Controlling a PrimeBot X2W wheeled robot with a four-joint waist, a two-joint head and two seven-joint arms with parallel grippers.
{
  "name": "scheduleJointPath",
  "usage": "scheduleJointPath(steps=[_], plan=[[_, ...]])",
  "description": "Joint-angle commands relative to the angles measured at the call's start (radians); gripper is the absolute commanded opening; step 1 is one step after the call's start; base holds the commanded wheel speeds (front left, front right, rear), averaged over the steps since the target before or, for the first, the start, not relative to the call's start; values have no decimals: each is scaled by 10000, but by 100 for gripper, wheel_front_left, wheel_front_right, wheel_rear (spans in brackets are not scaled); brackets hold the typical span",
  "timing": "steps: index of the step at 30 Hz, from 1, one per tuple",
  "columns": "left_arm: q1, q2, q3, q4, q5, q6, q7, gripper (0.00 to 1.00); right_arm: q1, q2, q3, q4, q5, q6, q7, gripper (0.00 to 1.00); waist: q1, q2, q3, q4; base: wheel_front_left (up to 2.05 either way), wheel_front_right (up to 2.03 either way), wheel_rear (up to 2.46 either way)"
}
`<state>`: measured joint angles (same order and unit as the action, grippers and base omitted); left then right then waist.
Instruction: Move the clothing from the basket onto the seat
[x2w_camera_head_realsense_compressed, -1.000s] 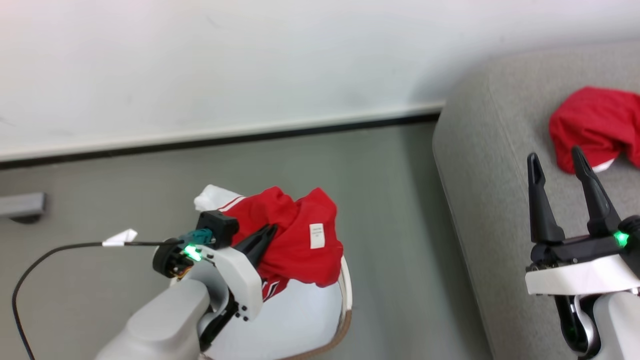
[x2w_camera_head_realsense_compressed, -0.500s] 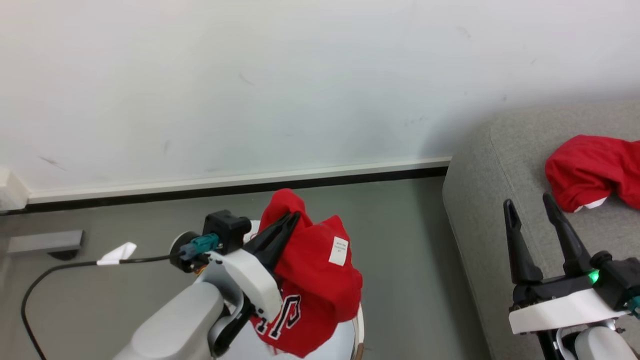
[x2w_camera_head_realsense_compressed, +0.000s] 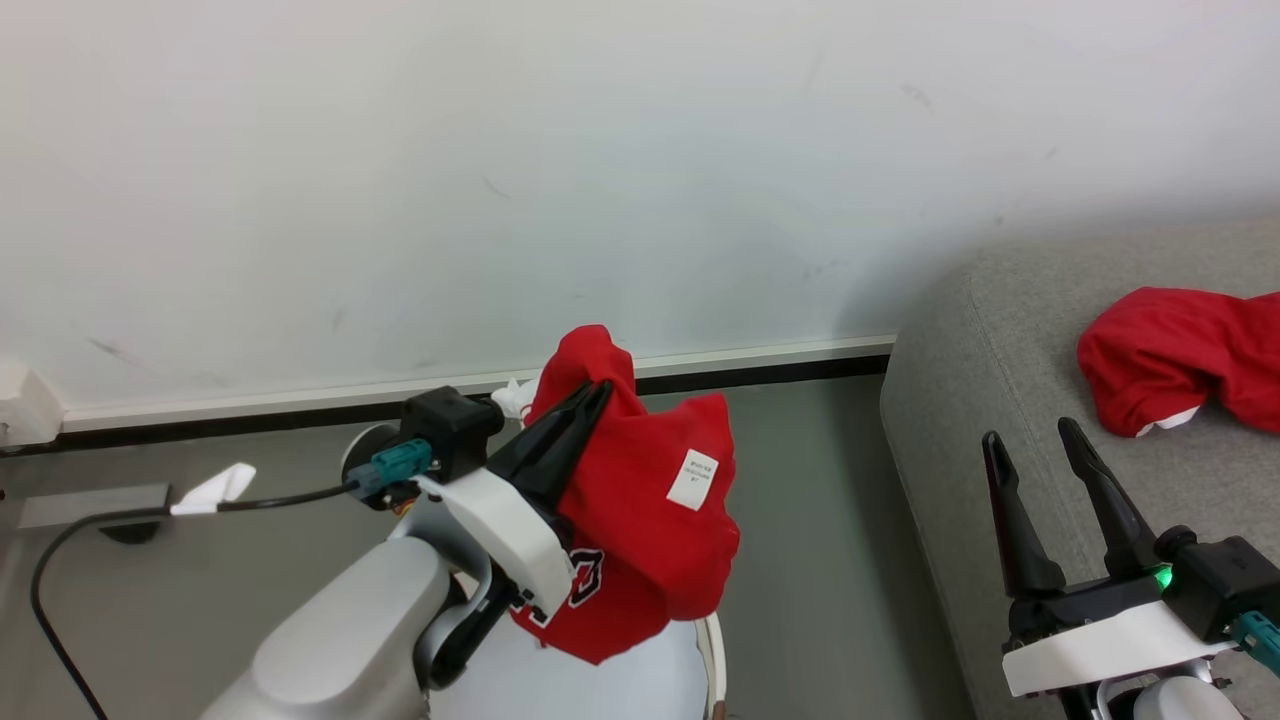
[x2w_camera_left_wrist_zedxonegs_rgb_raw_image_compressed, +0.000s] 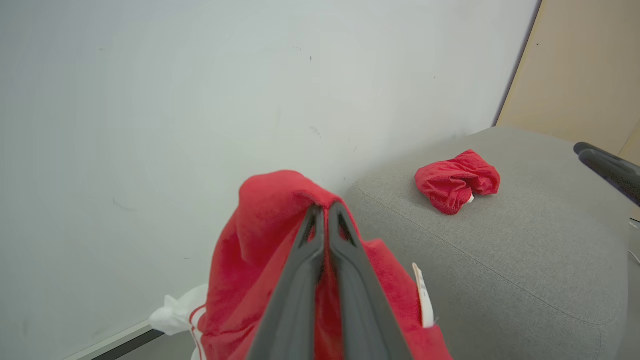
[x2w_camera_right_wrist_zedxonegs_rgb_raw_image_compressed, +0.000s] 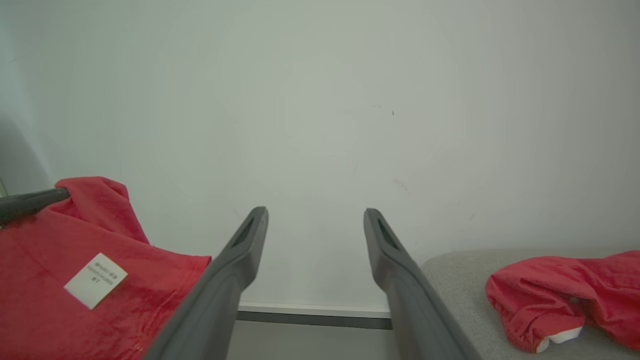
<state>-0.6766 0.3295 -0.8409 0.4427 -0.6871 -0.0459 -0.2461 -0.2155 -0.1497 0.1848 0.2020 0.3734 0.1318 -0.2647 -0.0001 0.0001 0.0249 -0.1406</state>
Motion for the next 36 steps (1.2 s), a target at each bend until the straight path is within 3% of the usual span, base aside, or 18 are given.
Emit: scheduleJointPath(steps=[1, 13, 20, 27, 36], plan=[[-71, 73, 49, -69, -13, 31, 36, 0, 128, -37, 19, 36, 96, -23, 8, 100, 1, -1, 3, -17, 0, 0, 0], [-253, 186, -37, -424, 37, 109, 210, 0, -123, -372, 1265, -109, 287, -23, 8, 100, 1, -1, 150, 31, 0, 0, 0], [-483, 0, -137, -134, -3, -17, 208, 0, -650, -668, 3365, 99, 28, -24, 8, 100, 1, -1, 154, 257, 0, 0, 0], [-670, -291, -230, 248, -39, -135, 116, 0, -1316, -558, 5120, 738, -114, -24, 8, 100, 1, -1, 91, 547, 0, 0, 0], [-905, -748, -510, 546, -25, -337, 104, 0, -1929, -4, 5749, 1962, -437, -23, 8, 100, 1, -1, -21, 1136, 0, 0, 0]])
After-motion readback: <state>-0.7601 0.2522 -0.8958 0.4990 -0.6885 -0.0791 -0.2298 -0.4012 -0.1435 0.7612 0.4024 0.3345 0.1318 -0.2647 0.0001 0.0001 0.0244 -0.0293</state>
